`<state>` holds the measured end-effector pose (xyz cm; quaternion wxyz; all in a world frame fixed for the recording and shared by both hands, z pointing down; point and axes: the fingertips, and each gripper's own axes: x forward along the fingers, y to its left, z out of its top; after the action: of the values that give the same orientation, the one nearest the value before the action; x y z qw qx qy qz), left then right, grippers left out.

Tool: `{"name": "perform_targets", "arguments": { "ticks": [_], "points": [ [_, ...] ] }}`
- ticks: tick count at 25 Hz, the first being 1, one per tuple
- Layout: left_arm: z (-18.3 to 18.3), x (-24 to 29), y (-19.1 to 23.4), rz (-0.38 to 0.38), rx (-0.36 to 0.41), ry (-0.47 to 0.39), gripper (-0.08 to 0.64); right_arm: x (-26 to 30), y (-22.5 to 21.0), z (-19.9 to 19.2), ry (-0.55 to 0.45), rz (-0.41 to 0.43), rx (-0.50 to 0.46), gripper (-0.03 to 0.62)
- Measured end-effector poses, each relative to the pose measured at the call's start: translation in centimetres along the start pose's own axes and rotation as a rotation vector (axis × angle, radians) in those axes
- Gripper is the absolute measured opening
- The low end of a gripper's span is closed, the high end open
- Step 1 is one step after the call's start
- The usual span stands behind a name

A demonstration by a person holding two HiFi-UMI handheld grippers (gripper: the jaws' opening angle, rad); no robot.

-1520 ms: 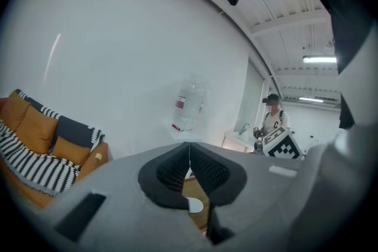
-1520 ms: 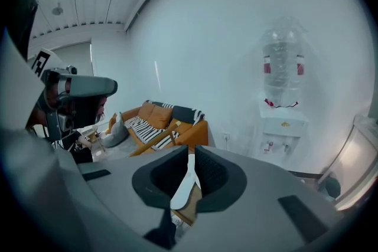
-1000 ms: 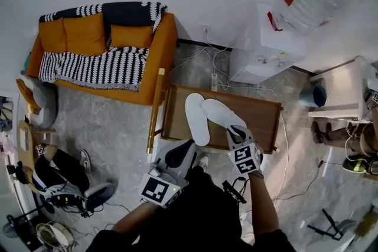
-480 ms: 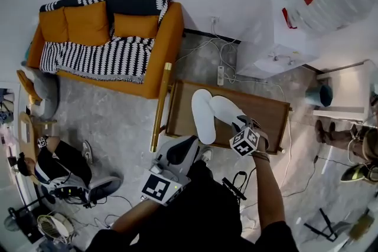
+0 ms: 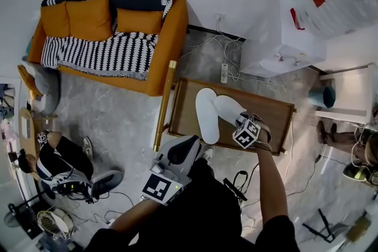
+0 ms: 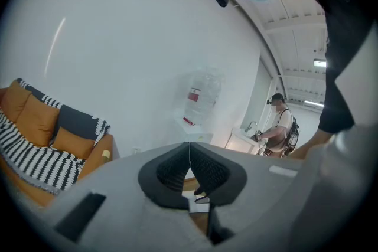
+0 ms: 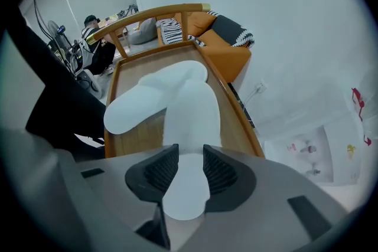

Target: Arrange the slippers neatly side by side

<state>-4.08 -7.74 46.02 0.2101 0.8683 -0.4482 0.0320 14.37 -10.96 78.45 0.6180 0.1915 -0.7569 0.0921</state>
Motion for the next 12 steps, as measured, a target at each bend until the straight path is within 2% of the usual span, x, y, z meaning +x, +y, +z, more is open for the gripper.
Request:
{"name": "perform_targets", "arguments": {
  "ticks": [2, 7, 12],
  "points": [
    [-0.12, 0.02, 0.12, 0.000, -0.003, 0.008, 0.017, 0.37, -0.10, -0.28, 0.013, 0.003, 0.002, 0.112],
    [-0.80, -0.09, 0.25, 0.004, -0.016, 0.046, 0.017, 0.64, 0.06, -0.07, 0.003, -0.003, 0.016, 0.046],
    [-0.74, -0.15, 0.04, -0.001, -0.019, 0.049, 0.017, -0.09, 0.25, 0.23, -0.027, 0.002, 0.057, 0.030]
  ]
}}
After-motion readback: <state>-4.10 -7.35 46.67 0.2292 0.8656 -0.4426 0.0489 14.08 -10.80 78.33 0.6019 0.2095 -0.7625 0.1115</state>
